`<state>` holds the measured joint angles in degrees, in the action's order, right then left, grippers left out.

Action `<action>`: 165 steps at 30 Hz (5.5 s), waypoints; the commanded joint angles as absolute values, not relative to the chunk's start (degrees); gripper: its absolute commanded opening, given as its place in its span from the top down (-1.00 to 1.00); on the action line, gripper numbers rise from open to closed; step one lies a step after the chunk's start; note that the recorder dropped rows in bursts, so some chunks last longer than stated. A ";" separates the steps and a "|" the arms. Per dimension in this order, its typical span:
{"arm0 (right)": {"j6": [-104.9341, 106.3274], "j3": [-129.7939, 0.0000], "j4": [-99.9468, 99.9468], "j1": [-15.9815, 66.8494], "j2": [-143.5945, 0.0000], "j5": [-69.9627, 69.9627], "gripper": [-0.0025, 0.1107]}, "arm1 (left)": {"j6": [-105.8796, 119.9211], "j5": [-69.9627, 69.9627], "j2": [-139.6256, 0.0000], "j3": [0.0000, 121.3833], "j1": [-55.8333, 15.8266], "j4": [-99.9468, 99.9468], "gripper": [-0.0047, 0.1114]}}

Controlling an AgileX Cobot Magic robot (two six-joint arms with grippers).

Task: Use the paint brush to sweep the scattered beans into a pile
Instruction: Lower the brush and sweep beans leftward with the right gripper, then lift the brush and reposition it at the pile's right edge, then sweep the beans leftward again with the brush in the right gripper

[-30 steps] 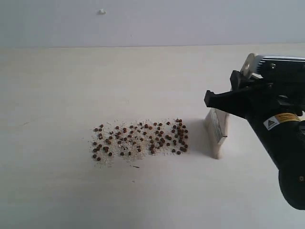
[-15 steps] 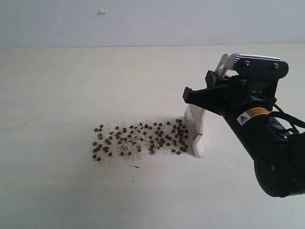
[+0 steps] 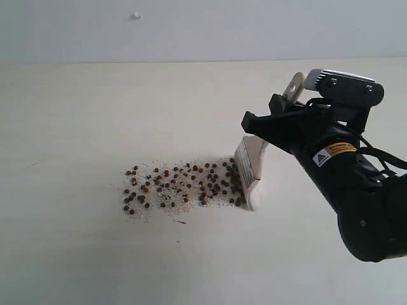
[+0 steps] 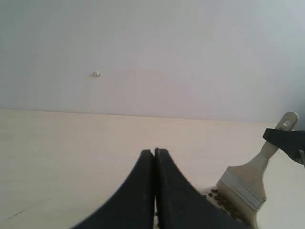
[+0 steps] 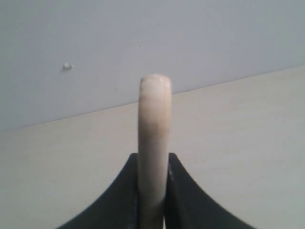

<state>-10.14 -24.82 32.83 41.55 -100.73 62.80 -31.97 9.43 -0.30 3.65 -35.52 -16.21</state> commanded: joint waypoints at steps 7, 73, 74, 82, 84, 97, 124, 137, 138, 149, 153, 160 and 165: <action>-13.71 -25.12 32.16 41.34 -101.05 62.23 0.96 | -31.71 8.88 0.00 3.31 -35.31 -16.04 0.92; 4.28 -20.69 39.83 41.34 -87.11 60.77 0.96 | -31.73 8.88 0.00 3.31 -35.31 -16.14 0.92; 1.84 -19.69 37.23 41.34 -86.69 61.91 0.96 | -31.73 8.88 0.00 3.31 -35.31 -16.14 0.92; -0.79 -19.46 30.20 41.34 -85.97 64.08 0.96 | -31.73 8.99 0.00 3.31 -35.31 -16.12 0.92; 4.58 -20.89 30.20 41.34 -86.07 62.57 0.96 | -31.73 8.99 0.00 3.31 -35.31 -16.12 0.92; 9.70 -27.82 24.08 34.28 -92.73 59.27 0.96 | -31.73 8.99 0.00 3.31 -35.31 -16.12 0.92; -2.95 -29.93 2.49 26.04 -99.32 56.20 0.96 | -31.73 8.99 0.00 3.31 -35.31 -16.12 0.92; -10.58 -33.73 -5.18 26.04 -104.24 49.51 0.96 | -31.73 8.99 0.00 3.31 -35.31 -16.12 0.92; -11.58 -33.73 -6.18 26.04 -104.24 49.51 0.96 | -31.73 8.99 0.00 3.31 -35.31 -16.12 0.92; -23.29 -33.73 -15.56 26.04 -104.14 50.37 0.96 | -31.73 8.99 0.00 3.31 -35.31 -16.12 0.92; -20.20 -33.73 -13.35 26.04 -101.26 50.49 0.96 | -31.73 8.99 0.00 3.31 -35.31 -16.12 0.92; -17.98 -33.73 -11.90 26.04 -97.36 48.50 0.96 | -31.73 8.99 0.00 3.31 -35.31 -16.12 0.92; -13.11 -33.73 -6.90 26.04 -93.73 43.03 0.96 | -31.73 8.99 0.00 3.31 -35.31 -16.12 0.92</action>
<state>-16.26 -33.67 -9.93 26.32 -95.85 45.49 -31.86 9.43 -0.30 3.65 -35.52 -16.21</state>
